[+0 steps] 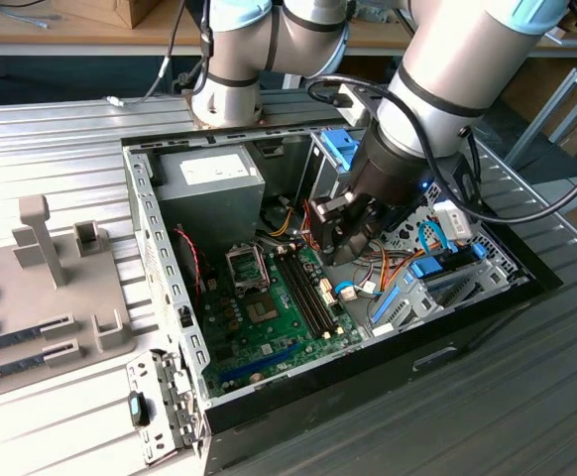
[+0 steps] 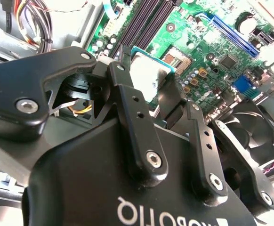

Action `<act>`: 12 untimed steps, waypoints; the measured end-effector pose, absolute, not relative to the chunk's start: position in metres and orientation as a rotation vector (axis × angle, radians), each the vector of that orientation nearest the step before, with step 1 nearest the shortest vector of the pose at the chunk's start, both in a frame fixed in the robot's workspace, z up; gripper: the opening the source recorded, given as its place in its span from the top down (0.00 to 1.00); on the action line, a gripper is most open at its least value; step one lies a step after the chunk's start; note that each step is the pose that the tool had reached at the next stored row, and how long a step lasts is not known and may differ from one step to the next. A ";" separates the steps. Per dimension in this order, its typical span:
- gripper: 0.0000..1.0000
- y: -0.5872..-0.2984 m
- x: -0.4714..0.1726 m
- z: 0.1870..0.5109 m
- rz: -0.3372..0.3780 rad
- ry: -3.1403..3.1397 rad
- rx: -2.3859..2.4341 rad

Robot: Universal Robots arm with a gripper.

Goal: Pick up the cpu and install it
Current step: 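Place the cpu into insertion slot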

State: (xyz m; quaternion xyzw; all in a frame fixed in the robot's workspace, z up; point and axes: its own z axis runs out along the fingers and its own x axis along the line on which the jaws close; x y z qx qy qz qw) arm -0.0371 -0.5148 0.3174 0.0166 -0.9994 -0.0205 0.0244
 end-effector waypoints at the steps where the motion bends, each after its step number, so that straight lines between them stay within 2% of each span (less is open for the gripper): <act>1: 0.53 -0.515 -0.037 0.317 -0.063 -3.092 0.051; 12: 0.53 -0.515 -0.037 0.315 -0.063 -3.092 0.051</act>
